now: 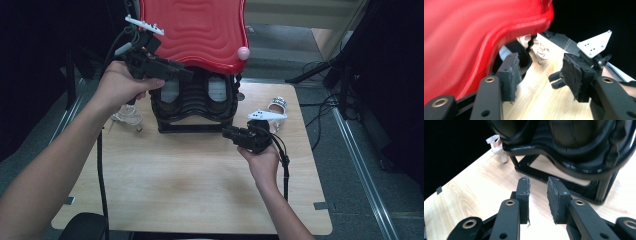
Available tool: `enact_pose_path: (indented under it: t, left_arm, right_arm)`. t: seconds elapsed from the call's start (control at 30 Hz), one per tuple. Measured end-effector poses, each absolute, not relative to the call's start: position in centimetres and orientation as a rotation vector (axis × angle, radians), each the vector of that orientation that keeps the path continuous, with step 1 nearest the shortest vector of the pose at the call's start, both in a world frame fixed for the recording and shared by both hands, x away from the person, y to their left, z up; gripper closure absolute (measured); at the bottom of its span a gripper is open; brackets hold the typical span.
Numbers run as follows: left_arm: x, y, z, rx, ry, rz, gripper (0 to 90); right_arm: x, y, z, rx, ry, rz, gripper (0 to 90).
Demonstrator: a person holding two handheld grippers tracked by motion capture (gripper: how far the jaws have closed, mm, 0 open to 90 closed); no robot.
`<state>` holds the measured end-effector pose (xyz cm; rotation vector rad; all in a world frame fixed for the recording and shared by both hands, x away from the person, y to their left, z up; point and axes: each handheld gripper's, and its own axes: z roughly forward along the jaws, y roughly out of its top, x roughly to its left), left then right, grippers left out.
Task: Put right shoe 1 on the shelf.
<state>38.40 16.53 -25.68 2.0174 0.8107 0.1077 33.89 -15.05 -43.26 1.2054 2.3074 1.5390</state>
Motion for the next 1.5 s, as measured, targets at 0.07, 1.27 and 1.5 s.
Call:
enact_pose_path:
  t: [0.07,1.27,1.5]
  left_arm:
    - [38.0,16.8,-26.6,2.021,0.819,0.105,44.9]
    - [33.3,20.3,-40.7,2.002,0.929,0.021,36.4]
    - [32.7,20.3,-43.1,2.000,0.958,0.005,36.5]
  right_arm:
    - [33.5,-15.4,-43.6,1.221,2.308,1.529,72.6]
    - [30.3,-19.9,-45.5,1.144,2.454,1.501,43.4]
    - [30.8,-19.3,-46.3,1.124,2.492,1.490,44.9]
